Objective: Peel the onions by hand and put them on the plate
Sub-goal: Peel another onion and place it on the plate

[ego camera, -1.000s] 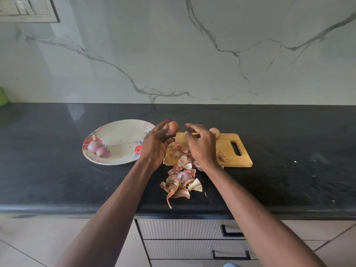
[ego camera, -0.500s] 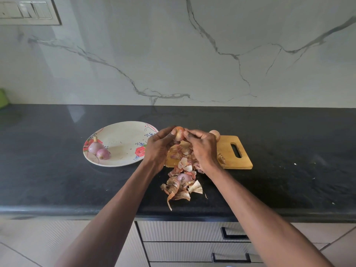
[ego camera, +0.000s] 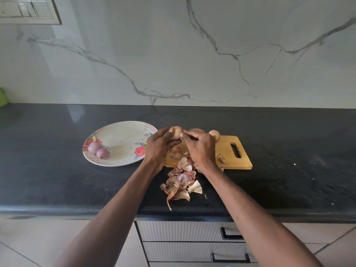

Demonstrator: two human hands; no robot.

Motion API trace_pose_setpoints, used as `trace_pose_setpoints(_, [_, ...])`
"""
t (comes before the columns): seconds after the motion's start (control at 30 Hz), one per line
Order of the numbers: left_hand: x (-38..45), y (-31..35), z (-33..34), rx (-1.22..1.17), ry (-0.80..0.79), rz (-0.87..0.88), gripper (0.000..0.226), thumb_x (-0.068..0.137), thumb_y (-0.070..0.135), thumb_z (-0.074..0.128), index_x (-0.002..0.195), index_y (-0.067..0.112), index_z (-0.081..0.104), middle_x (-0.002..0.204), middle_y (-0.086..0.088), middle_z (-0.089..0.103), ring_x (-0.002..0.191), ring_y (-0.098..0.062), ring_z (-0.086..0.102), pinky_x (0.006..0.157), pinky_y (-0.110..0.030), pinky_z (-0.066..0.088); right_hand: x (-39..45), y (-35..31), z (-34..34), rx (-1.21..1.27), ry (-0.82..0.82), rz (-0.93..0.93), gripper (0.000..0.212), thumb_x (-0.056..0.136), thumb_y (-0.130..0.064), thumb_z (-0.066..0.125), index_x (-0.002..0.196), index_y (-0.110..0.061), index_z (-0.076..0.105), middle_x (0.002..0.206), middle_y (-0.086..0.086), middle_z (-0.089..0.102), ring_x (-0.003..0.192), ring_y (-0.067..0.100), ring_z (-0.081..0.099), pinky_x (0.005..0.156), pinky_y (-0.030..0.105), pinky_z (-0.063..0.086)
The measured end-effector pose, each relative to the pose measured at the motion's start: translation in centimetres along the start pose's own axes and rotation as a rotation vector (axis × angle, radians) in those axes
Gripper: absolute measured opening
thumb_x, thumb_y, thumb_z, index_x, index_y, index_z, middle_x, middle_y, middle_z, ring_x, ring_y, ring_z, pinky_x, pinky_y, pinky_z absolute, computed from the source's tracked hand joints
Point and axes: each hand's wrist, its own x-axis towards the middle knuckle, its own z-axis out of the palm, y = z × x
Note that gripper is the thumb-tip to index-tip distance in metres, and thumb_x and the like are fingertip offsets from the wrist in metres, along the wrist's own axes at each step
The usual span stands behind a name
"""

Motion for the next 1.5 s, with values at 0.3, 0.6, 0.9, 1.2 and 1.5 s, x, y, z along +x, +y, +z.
trace_pose_setpoints(0.3, [-0.3,0.0,-0.2,0.056,0.008,-0.020,0.017,0.096,0.010,0.063,0.107,0.003,0.074,0.107,-0.023,0.073,0.098,-0.034,0.070,0.098,-0.047,0.054,-0.6,0.4,0.1,-0.056,0.020,-0.075,0.006,0.085,-0.009,0.075,0.083,-0.003,0.074,0.078,0.004,0.071,0.070,0.013,0.065,0.062,0.031,0.056])
trace_pose_setpoints(0.6, [-0.1,0.2,-0.3,0.004,0.057,-0.040,0.018,0.094,0.009,0.065,0.108,0.000,0.072,0.100,-0.021,0.074,0.088,-0.029,0.073,0.086,-0.039,0.061,-0.5,0.3,-0.1,-0.004,-0.022,-0.068,0.013,0.083,-0.009,0.077,0.093,-0.002,0.077,0.086,0.007,0.075,0.075,0.011,0.069,0.066,0.025,0.057])
trace_pose_setpoints(0.9, [0.1,0.0,-0.3,0.075,0.068,-0.050,0.022,0.092,0.011,0.069,0.109,-0.001,0.073,0.102,-0.024,0.074,0.087,-0.032,0.074,0.084,-0.042,0.061,-0.7,0.9,0.0,-0.068,-0.005,-0.107,0.010,0.083,-0.010,0.077,0.088,-0.001,0.077,0.081,0.007,0.074,0.071,0.013,0.069,0.063,0.031,0.057])
trace_pose_setpoints(1.2, [0.0,-0.3,-0.2,0.146,0.029,-0.027,0.023,0.092,0.015,0.069,0.109,0.001,0.075,0.103,-0.028,0.072,0.089,-0.037,0.072,0.087,-0.048,0.058,-0.7,1.0,0.5,-0.299,0.012,-0.249,0.026,0.081,-0.012,0.078,0.070,-0.004,0.055,0.066,0.010,0.057,0.055,0.025,0.052,0.043,0.037,0.044])
trace_pose_setpoints(1.5, [-0.2,0.1,0.0,0.102,-0.006,-0.035,0.016,0.097,0.011,0.062,0.101,-0.002,0.072,0.089,-0.018,0.073,0.079,-0.025,0.072,0.072,-0.034,0.061,-0.6,1.4,0.4,-0.296,0.009,-0.199,0.023,0.081,-0.009,0.075,0.076,-0.005,0.053,0.070,0.009,0.055,0.058,0.023,0.051,0.045,0.039,0.046])
